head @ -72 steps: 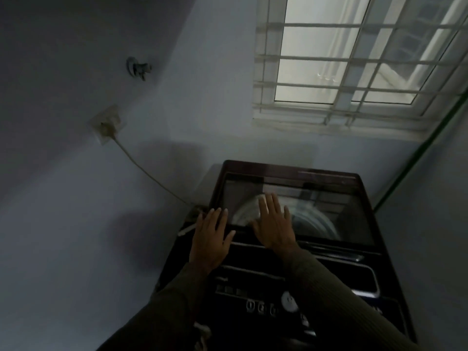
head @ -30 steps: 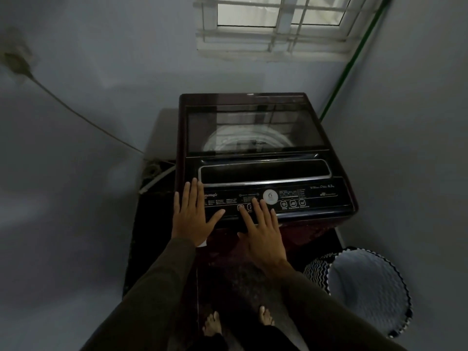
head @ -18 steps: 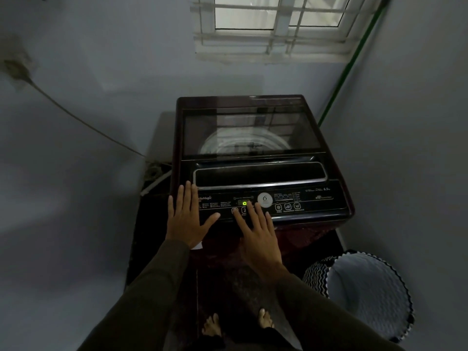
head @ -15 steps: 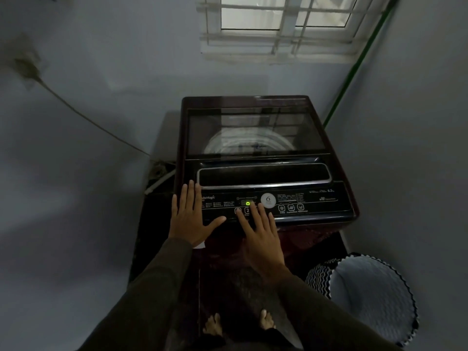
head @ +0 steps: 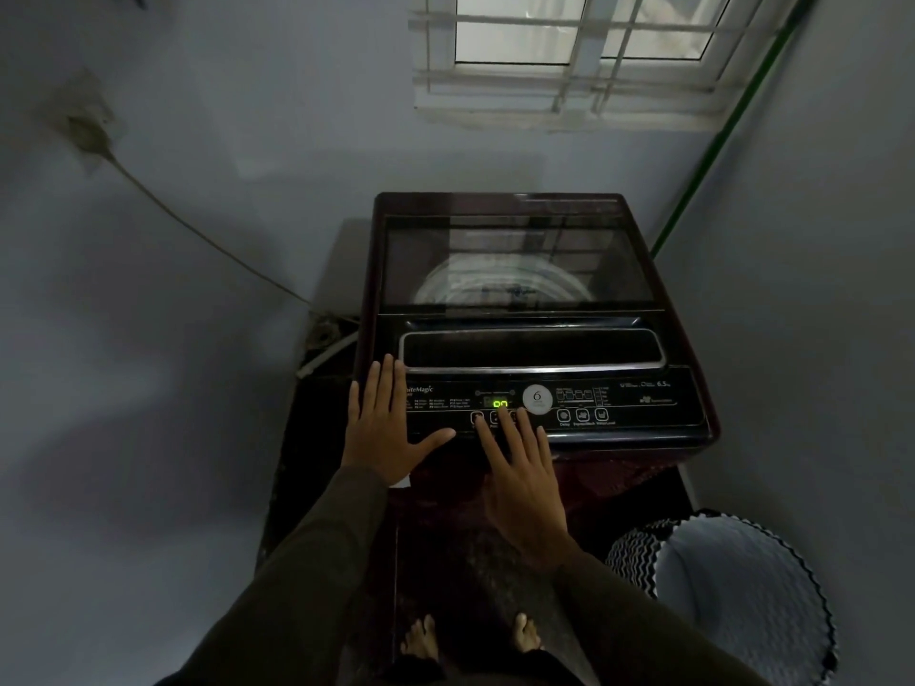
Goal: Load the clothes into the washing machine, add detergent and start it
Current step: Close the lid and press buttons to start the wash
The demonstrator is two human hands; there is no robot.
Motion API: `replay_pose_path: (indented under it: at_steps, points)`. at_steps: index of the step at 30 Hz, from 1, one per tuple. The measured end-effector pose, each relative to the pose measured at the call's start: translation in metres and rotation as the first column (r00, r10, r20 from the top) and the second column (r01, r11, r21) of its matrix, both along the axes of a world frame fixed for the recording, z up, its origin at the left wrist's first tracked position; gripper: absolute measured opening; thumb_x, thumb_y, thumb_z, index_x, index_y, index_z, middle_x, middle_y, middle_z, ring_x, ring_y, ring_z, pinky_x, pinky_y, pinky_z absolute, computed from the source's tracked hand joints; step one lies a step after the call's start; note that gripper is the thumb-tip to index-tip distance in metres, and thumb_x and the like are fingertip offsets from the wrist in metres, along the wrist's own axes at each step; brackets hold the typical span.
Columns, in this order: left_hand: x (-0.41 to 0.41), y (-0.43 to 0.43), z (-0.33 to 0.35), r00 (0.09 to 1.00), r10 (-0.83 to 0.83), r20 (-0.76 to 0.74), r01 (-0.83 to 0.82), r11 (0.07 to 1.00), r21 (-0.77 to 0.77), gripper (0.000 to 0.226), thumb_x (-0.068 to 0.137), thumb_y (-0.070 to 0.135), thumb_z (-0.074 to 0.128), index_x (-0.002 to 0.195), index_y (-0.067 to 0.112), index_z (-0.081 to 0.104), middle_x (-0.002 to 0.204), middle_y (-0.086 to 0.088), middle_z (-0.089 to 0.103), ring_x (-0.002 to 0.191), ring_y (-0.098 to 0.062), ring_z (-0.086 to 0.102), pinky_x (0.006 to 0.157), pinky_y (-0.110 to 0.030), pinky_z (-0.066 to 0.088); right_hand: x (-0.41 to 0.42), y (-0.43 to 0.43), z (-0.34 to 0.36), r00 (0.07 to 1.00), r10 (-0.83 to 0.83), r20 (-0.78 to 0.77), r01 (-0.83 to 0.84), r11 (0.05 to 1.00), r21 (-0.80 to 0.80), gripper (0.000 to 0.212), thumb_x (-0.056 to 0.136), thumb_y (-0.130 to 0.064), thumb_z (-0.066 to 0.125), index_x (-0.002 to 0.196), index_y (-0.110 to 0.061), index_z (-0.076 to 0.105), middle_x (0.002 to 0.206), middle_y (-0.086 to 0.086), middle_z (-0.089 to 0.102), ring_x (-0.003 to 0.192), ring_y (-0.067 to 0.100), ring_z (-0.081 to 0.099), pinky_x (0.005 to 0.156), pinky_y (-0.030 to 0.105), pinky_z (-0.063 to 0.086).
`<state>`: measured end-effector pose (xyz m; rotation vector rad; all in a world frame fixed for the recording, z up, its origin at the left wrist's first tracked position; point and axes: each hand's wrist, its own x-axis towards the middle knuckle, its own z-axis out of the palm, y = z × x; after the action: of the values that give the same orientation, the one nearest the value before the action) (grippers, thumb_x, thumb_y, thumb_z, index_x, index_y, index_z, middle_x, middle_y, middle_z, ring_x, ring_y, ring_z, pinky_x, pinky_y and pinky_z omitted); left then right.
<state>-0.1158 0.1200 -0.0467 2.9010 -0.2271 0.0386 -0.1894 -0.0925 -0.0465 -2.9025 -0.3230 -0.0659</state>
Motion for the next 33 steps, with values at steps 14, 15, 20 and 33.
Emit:
replay_pose_path:
  at_steps: [14, 15, 20, 33]
  points:
    - [0.0, 0.0003, -0.0021, 1.0, 0.005, 0.002, -0.005, 1.0, -0.01, 0.124, 0.071, 0.096, 0.017, 0.157, 0.008, -0.002, 0.165, -0.007, -0.006, 0.152, -0.022, -0.009, 0.122, -0.053, 0.001, -0.0096, 0.0042, 0.0014, 0.999, -0.016, -0.029, 0.016, 1.0, 0.004, 0.088, 0.082, -0.018, 0.062, 0.157, -0.018, 0.015, 0.164, 0.005, 0.013, 0.152, 0.032, -0.002, 0.12, 0.056, 0.019]
    - [0.0001, 0.0003, -0.002, 1.0, 0.004, 0.0, -0.004, 1.0, -0.009, 0.124, 0.071, 0.097, 0.017, 0.157, 0.008, -0.002, 0.165, -0.007, -0.006, 0.152, -0.022, -0.009, 0.122, -0.053, 0.001, -0.0095, 0.0044, 0.0017, 0.999, -0.017, -0.031, 0.017, 1.0, 0.003, 0.087, 0.082, -0.018, 0.062, 0.157, -0.018, 0.016, 0.164, 0.005, 0.014, 0.152, 0.032, -0.001, 0.119, 0.056, 0.019]
    - [-0.0004, 0.0003, -0.0014, 1.0, 0.005, 0.012, -0.005, 1.0, -0.002, 0.124, 0.071, 0.096, 0.015, 0.157, 0.008, 0.0, 0.165, -0.009, -0.003, 0.153, -0.023, -0.006, 0.122, -0.053, 0.003, -0.0092, 0.0043, 0.0011, 0.999, -0.015, -0.038, 0.015, 1.0, -0.007, 0.086, 0.084, -0.02, 0.06, 0.157, -0.017, 0.015, 0.165, 0.006, 0.013, 0.152, 0.032, -0.002, 0.12, 0.056, 0.019]
    - [0.0003, 0.0002, -0.0007, 1.0, 0.01, -0.006, -0.01, 1.0, 0.017, 0.125, 0.071, 0.097, 0.015, 0.157, 0.008, -0.003, 0.165, -0.008, -0.006, 0.152, -0.022, -0.009, 0.123, -0.053, 0.003, -0.0088, 0.0074, 0.0025, 0.999, -0.031, -0.021, 0.031, 1.0, 0.002, 0.089, 0.079, -0.017, 0.066, 0.156, -0.016, 0.021, 0.162, 0.008, 0.022, 0.151, 0.034, 0.007, 0.116, 0.058, 0.026]
